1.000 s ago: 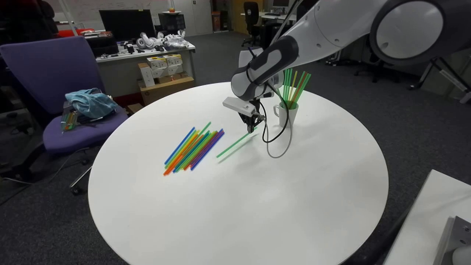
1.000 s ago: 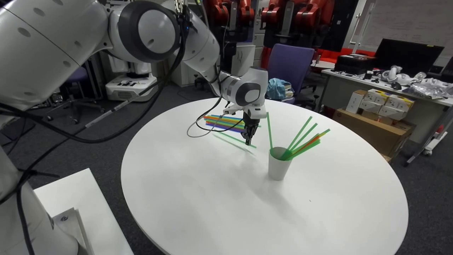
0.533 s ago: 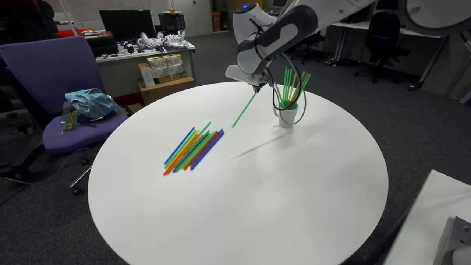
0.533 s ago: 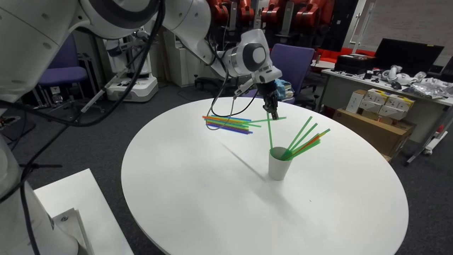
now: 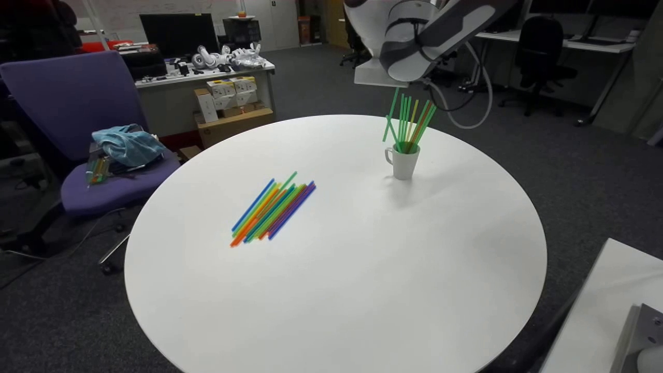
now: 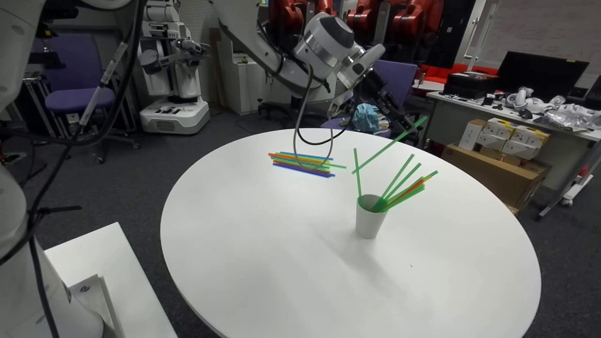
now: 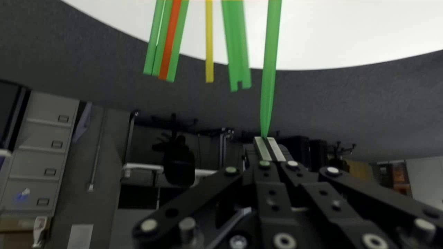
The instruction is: Pick up the green straw on the right and put it inside the white cup
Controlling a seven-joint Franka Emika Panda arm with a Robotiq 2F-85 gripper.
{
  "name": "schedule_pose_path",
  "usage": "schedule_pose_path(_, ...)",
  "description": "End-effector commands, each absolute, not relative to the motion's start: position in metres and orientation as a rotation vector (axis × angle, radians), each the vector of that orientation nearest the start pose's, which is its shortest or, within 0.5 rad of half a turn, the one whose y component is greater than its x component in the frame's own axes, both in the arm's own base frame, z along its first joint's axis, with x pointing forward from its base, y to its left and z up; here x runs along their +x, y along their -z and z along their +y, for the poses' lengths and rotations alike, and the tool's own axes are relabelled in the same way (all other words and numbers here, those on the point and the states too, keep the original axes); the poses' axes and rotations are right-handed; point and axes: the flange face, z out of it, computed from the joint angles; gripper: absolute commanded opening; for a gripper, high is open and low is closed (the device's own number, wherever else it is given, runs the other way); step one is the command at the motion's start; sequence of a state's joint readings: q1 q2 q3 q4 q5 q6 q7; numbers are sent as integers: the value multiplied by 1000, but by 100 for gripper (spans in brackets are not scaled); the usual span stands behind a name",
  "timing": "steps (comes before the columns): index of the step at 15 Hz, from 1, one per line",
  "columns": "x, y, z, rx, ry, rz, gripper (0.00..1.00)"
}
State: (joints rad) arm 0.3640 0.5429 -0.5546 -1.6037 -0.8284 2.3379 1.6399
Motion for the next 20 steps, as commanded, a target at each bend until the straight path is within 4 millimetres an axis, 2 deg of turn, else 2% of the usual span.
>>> schedule_pose_path(1,670,-387,-106,1846,-1099,-1202,0)
schedule_pose_path(3,663,-378,-114,1743,-1170,-1105,0)
schedule_pose_path(5,653,-368,-113,1657,-1239,-1004,0)
schedule_pose_path(8,643,-358,-98,1556,-1376,-898,0)
schedule_pose_path(9,641,-364,-86,1530,-1436,-891,0)
schedule_pose_path(10,638,-360,-80,1506,-1460,-884,0)
schedule_pose_path(13,630,-345,-62,1529,-1464,-960,0)
schedule_pose_path(15,626,-334,-60,1593,-1434,-1045,0)
schedule_pose_path(20,619,-319,-75,1670,-1366,-1149,0)
